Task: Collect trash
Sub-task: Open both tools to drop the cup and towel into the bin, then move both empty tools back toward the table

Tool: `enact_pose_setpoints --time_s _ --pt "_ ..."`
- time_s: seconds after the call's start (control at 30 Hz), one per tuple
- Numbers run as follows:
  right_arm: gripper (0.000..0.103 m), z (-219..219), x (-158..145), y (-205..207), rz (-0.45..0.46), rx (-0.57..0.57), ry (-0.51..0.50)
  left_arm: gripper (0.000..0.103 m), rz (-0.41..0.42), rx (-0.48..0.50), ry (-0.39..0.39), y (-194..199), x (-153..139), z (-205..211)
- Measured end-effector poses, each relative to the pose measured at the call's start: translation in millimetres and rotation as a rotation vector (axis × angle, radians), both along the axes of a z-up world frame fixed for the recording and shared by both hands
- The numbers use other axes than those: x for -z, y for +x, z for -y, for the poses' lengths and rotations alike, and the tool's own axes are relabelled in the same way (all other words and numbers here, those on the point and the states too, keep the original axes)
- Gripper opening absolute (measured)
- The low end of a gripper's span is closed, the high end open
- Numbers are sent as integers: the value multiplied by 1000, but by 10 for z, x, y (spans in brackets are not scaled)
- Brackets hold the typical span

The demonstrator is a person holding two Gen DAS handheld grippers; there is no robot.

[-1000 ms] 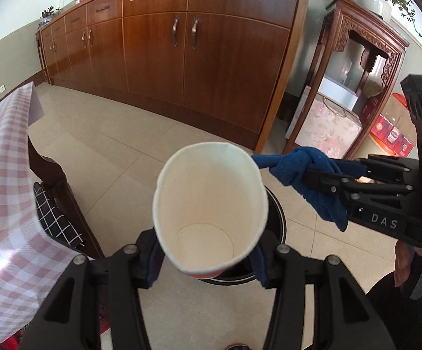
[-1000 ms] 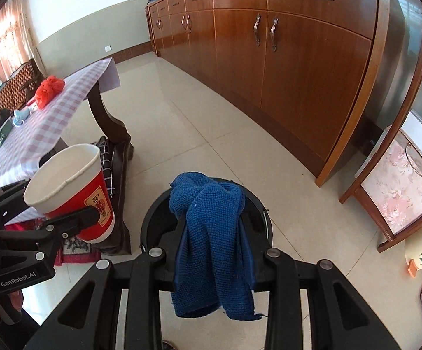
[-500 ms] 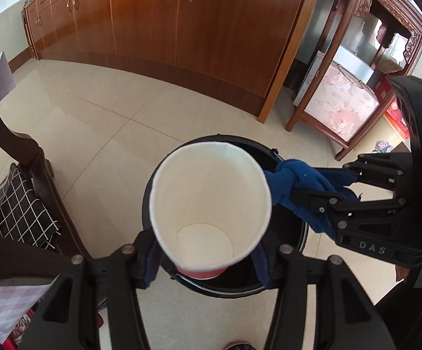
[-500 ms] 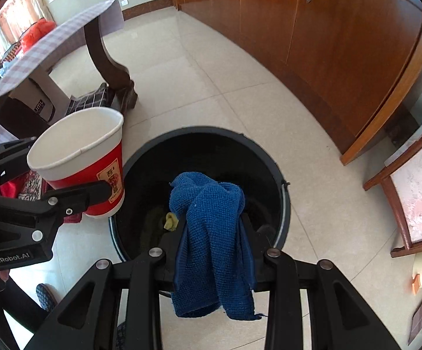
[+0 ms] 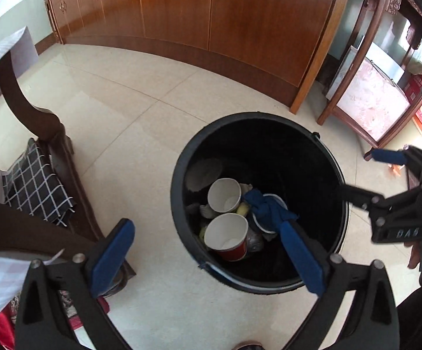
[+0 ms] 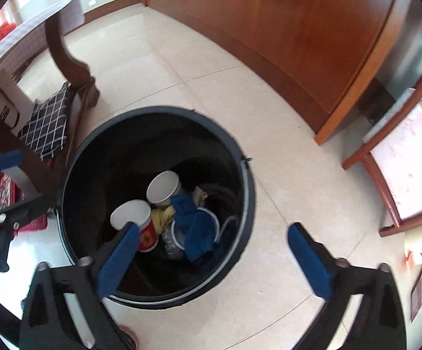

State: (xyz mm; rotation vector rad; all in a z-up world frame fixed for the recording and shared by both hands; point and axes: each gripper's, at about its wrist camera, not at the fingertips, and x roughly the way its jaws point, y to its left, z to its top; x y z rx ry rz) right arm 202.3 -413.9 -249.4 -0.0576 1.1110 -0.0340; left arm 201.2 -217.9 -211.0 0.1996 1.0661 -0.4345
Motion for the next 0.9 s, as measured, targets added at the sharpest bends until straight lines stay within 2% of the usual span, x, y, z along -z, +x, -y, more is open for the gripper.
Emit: enact_pose_setpoints --time_s 0.33,0.53,0.67,0.77,0.9 --pt "103 -55 -490 -182 100 37 -62 103 57 24 -19 -183 -356 -40" --pt "103 -104 -834 -318 155 53 -45 103 126 20 -37 -360 -677 -112" --pt "103 -191 -1093 -438 207 55 -40 103 180 -3 -61 -510 -947 -277" --pt "103 -383 -1278 -514 258 33 -86 103 220 -36 -74 -607 -1117 -451" --pt "103 -669 -1489 -532 310 1 -87 103 252 -92 -112 -683 -1314 -745"
